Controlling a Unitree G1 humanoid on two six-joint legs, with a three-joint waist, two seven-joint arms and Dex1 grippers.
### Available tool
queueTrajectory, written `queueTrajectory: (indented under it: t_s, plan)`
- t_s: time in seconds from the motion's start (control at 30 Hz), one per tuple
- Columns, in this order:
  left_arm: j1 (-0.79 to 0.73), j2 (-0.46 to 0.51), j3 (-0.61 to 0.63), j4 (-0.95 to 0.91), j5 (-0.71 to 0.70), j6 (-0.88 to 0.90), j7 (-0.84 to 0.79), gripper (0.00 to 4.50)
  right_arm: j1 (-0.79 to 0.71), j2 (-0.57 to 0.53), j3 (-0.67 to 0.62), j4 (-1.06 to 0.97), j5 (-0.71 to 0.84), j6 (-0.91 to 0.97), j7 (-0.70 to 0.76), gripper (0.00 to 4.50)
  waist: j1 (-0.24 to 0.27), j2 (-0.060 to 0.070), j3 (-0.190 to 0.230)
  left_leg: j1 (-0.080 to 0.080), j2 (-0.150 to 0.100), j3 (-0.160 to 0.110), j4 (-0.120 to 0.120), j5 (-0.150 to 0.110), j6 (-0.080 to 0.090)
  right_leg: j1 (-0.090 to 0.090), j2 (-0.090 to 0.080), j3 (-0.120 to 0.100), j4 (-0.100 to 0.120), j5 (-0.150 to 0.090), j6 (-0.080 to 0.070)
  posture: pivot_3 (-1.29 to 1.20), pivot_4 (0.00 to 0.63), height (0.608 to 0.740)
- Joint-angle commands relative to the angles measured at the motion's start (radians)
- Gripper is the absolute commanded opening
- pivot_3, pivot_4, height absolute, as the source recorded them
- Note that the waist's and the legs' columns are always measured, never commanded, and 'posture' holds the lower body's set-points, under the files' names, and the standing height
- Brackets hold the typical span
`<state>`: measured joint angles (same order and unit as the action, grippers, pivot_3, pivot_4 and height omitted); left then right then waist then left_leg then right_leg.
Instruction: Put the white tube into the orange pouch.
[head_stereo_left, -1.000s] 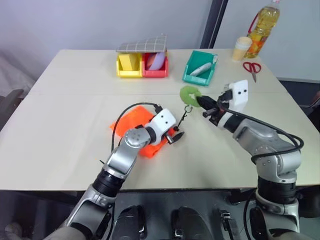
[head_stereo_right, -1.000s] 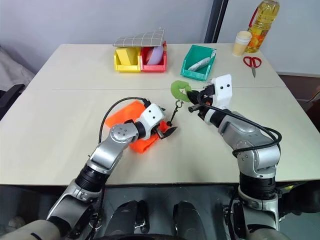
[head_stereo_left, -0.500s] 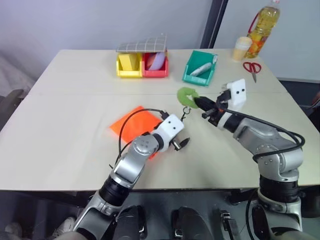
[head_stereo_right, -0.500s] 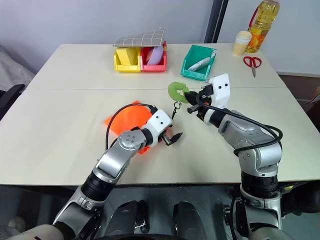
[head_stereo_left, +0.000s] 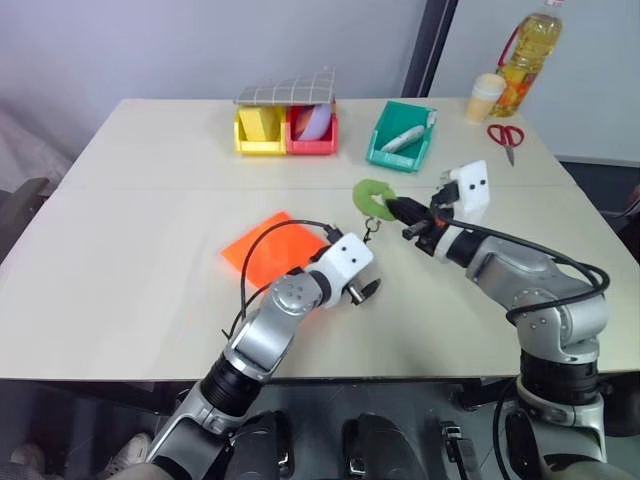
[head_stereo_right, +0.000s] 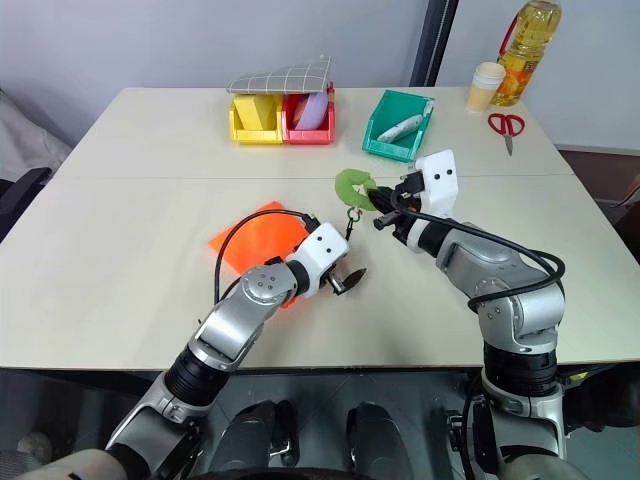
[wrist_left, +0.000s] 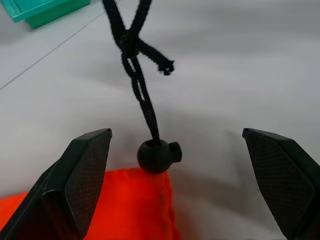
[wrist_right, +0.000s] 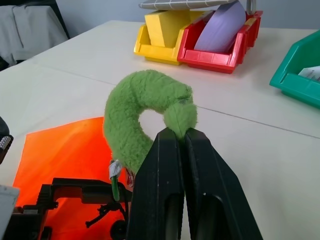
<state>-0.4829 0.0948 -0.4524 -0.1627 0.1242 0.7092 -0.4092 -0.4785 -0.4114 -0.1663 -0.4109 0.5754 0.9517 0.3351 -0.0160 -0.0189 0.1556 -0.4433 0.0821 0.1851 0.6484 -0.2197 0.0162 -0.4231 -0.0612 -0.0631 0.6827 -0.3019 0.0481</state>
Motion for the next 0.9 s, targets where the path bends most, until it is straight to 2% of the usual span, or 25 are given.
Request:
queueTrajectory:
  t_s: [0.03,0.37,0.53,0.57,0.67,0.9]
  plan:
    - [-0.014,-0.014,0.005,-0.013,0.001,-0.005,0.011,4.5,-0.017,-0.009,-0.013,-0.055,0.02,-0.004,-0.004,0.04,0.0,0.0,0.0,0.0,0.0,0.0,0.0,0.0,0.0,0.0,0.0,0.0,0.0,0.0,0.0,0.0,0.15,0.74]
    - [-0.026,-0.022,0.004,0.023,0.005,-0.026,0.027,4.5,-0.02,-0.012,-0.014,-0.068,0.031,0.0,-0.01,0.04,0.0,0.0,0.0,0.0,0.0,0.0,0.0,0.0,0.0,0.0,0.0,0.0,0.0,0.0,0.0,0.0,0.15,0.74]
    - [-0.027,-0.026,0.011,0.028,0.006,-0.044,0.04,2.3,-0.019,-0.014,-0.011,-0.068,0.036,0.0,-0.012,0.0,0.0,0.0,0.0,0.0,0.0,0.0,0.0,0.0,0.0,0.0,0.0,0.0,0.0,0.0,0.0,0.0,0.15,0.74]
    - [-0.027,-0.027,0.013,0.029,0.006,-0.048,0.044,1.64,-0.019,-0.014,-0.011,-0.069,0.037,0.0,-0.012,0.0,0.0,0.0,0.0,0.0,0.0,0.0,0.0,0.0,0.0,0.0,0.0,0.0,0.0,0.0,0.0,0.0,0.15,0.74]
    - [-0.03,-0.03,0.023,0.032,0.003,-0.062,0.056,0.23,-0.018,-0.013,-0.009,-0.068,0.037,-0.001,-0.012,0.0,0.001,0.0,0.0,0.0,0.0,0.0,0.0,0.0,0.0,0.0,0.0,0.0,0.0,0.0,0.0,0.0,0.15,0.74]
    - [-0.037,-0.021,0.034,0.042,0.006,-0.074,0.061,0.23,-0.021,-0.012,-0.009,-0.065,0.033,-0.007,-0.014,0.0,0.001,0.0,0.0,0.0,0.0,0.0,0.0,0.0,0.0,0.0,0.0,0.0,0.0,0.0,0.0,0.0,0.15,0.74]
